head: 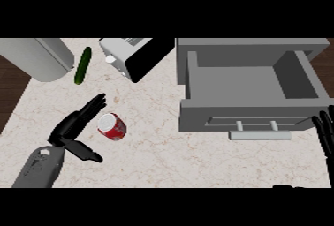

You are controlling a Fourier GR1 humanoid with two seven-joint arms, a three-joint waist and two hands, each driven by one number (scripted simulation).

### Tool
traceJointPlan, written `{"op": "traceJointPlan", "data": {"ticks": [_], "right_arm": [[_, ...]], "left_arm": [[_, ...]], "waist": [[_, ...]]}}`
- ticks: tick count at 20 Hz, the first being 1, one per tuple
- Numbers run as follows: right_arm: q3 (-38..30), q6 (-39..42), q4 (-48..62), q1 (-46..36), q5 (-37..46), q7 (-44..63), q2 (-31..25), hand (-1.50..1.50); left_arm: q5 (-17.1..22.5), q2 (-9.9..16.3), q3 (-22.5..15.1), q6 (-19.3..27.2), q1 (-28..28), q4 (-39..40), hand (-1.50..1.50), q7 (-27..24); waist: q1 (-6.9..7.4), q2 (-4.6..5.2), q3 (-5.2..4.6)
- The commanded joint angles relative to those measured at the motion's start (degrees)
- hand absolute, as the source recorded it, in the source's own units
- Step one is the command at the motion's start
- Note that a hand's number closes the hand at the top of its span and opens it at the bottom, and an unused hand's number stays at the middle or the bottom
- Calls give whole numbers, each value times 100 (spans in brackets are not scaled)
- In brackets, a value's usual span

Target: Pick up the can, place it into the drawer and close the drawer

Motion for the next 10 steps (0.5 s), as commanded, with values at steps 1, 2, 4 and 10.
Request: {"op": "traceJointPlan", "data": {"ticks": [1,2,4,10], "right_arm": [[-274,129,-68,-68,-285,65,-148,-150],[98,-111,-281,-51,97,313,91,-150],[391,-180,-239,91,251,132,253,-150],[92,-105,-372,78,36,274,186,-150]], "left_arm": [[-165,235,103,-125,-333,930,-150,-614],[-224,62,74,90,-418,1121,-150,-699],[-287,-42,21,228,-565,1244,-150,-671],[-251,-67,-26,199,-386,1222,-150,-698]], "waist": [[-19,6,-3],[-18,7,-3],[-19,5,-3],[1,-2,-1]]}}
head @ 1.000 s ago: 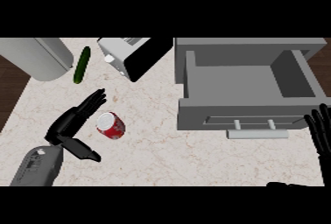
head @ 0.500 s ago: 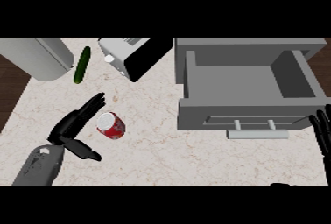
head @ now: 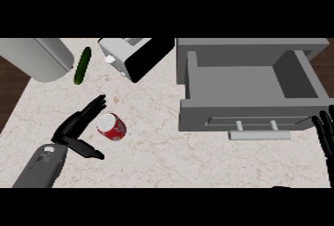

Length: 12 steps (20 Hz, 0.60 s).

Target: Pick up the can, place it into the drawer and close the drawer

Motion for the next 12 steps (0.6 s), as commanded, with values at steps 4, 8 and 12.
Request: {"op": "traceJointPlan", "data": {"ticks": [4,8,12], "right_arm": [[-30,204,-270,338,-126,-13,18,-150],[-255,147,30,-4,-222,4,-86,-150],[-303,159,-132,-96,-336,321,-145,-150]], "left_arm": [[-118,32,-67,-175,-88,474,-150,-661],[-281,-269,-40,403,-711,1249,-150,-649],[-333,-122,-32,359,-701,1482,-150,-976]], "waist": [[2,-6,1],[-40,15,-2],[-32,13,-3]]}}
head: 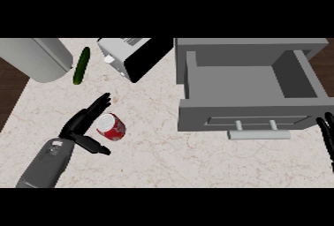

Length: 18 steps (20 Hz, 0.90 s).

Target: Pick up the can, place it into the drawer and close the drawer

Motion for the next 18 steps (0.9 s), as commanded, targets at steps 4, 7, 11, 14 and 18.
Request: {"op": "traceJointPlan", "data": {"ticks": [4,7,11,14,18], "right_arm": [[-2,4,-218,-92,-64,348,-34,-150],[48,72,-151,263,47,-70,154,-150],[-280,84,243,-337,-170,76,-161,-150],[14,40,18,120,-9,-77,156,-150],[-457,437,-150,356,-541,5,-171,-150]], "left_arm": [[-51,-195,-56,-142,-110,249,-150,-220],[15,-260,21,-107,-381,342,-150,-109],[-7,-370,-97,-183,-259,82,-150,-37],[-116,-647,-215,117,-162,41,-150,-125],[-115,-541,-222,-144,-112,192,-150,-273]], "waist": [[12,-5,1],[-8,-3,1],[43,-11,3],[40,-16,4],[19,-13,3]]}}
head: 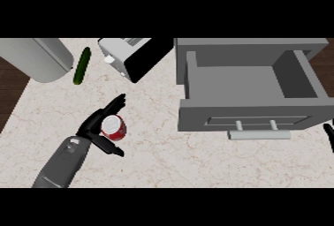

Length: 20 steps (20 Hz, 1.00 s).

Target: Pick up the can, place it into the drawer and close the drawer

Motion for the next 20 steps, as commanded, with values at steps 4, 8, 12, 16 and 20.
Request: {"op": "traceJointPlan", "data": {"ticks": [4,8,12,16,20], "right_arm": [[182,-171,349,-313,321,-228,190,-150],[106,71,-366,339,56,-11,191,-150],[-144,-21,-140,83,-90,92,-5,-150],[126,-142,-339,169,125,89,189,-150],[169,-322,-297,127,153,106,193,-150]], "left_arm": [[-22,-226,-91,-277,31,55,150,-344],[235,-296,-102,-683,274,-542,150,61],[346,-693,-178,-563,126,-988,150,461],[1032,-250,792,383,315,-898,150,722],[1605,-215,1605,1561,471,-1124,150,922]], "waist": [[11,13,-6],[30,-15,-2],[58,-26,1],[91,-34,1],[217,-63,7]]}}
